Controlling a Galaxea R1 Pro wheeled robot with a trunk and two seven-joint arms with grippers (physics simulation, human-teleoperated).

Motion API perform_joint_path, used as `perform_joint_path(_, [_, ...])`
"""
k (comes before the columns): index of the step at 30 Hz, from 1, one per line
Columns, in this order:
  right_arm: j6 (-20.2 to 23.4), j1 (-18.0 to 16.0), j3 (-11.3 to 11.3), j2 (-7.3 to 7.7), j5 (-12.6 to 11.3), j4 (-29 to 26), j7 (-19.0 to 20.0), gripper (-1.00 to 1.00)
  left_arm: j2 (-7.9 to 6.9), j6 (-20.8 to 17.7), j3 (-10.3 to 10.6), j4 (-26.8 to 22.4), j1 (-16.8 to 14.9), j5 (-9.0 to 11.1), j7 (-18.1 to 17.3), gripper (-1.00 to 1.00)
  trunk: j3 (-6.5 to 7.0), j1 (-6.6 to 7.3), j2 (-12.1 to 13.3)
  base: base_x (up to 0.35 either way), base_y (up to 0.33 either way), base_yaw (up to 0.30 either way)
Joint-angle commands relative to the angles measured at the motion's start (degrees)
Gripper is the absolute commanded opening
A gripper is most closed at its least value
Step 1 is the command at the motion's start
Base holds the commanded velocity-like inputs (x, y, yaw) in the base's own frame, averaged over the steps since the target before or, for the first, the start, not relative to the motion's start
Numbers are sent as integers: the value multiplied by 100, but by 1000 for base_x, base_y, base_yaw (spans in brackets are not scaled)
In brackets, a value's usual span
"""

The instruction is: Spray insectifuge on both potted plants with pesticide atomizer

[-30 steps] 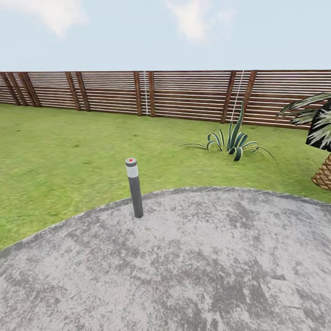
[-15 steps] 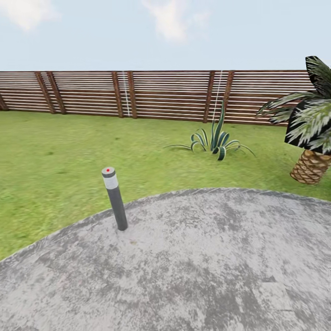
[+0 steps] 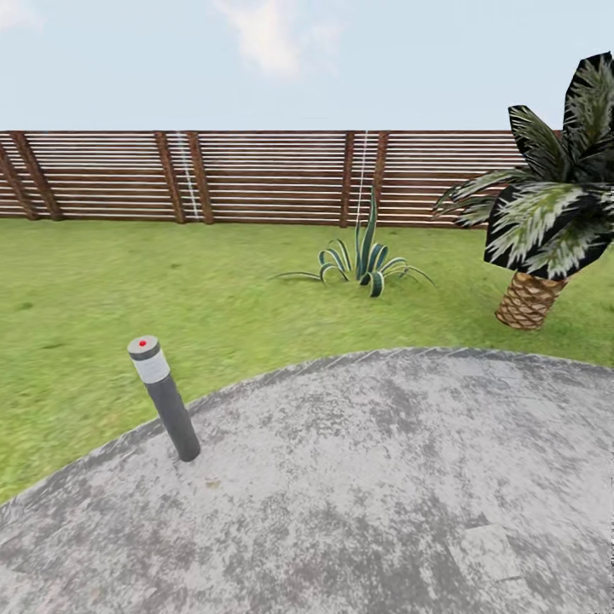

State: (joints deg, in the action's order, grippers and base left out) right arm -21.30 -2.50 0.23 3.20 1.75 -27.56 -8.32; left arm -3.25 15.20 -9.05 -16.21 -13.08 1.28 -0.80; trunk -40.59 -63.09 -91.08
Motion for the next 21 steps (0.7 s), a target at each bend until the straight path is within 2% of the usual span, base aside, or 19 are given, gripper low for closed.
perform_joint_path(1, [-14,-4,3,1,19,5,-22,100,0,18,-9,4,-2,13,-8,100,-5,-3,-2,302,0,-267])
perform_joint_path(21, [-14,-4,3,-4,19,14,-23,100,0,18,-9,4,-2,13,-8,100,-5,-3,-2,302,15,-267])
